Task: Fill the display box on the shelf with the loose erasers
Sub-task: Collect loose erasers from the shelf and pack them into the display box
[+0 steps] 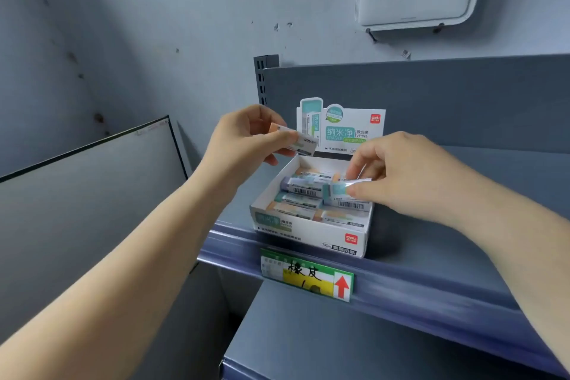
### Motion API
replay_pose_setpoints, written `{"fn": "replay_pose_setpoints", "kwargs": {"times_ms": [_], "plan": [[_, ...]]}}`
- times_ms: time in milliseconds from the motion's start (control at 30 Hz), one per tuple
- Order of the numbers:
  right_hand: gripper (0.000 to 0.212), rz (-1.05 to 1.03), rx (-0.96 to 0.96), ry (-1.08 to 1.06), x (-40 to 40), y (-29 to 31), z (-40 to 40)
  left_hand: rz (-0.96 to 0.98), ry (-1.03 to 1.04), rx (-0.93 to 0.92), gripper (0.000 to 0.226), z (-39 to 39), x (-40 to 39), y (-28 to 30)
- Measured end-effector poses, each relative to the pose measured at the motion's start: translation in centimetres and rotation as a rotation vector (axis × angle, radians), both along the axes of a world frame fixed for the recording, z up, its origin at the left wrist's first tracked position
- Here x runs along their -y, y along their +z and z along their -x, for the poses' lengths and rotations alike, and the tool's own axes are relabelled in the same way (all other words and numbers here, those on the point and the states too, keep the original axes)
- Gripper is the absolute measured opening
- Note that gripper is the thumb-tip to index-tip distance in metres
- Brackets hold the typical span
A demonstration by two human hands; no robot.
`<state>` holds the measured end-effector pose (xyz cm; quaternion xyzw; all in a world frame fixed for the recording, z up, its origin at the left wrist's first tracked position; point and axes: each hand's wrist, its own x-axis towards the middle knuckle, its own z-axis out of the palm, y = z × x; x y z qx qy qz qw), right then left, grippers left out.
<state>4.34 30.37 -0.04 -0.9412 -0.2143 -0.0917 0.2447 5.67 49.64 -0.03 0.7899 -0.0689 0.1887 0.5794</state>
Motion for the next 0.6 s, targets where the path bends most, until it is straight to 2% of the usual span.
{"fn": "replay_pose_setpoints", "kwargs": {"times_ms": [167,600], "plan": [[0.006,0.07,-0.029,-0.007,-0.6,0.2,-0.2,-0.036,-0.097,-0.036,0.008,-1.7,0.4,0.0],[0.014,-0.047,-0.161,-0.091,-1.0,-0.1,-0.5,-0.173,-0.261,-0.08,0.011,-5.3,-0.1,0.5]]}}
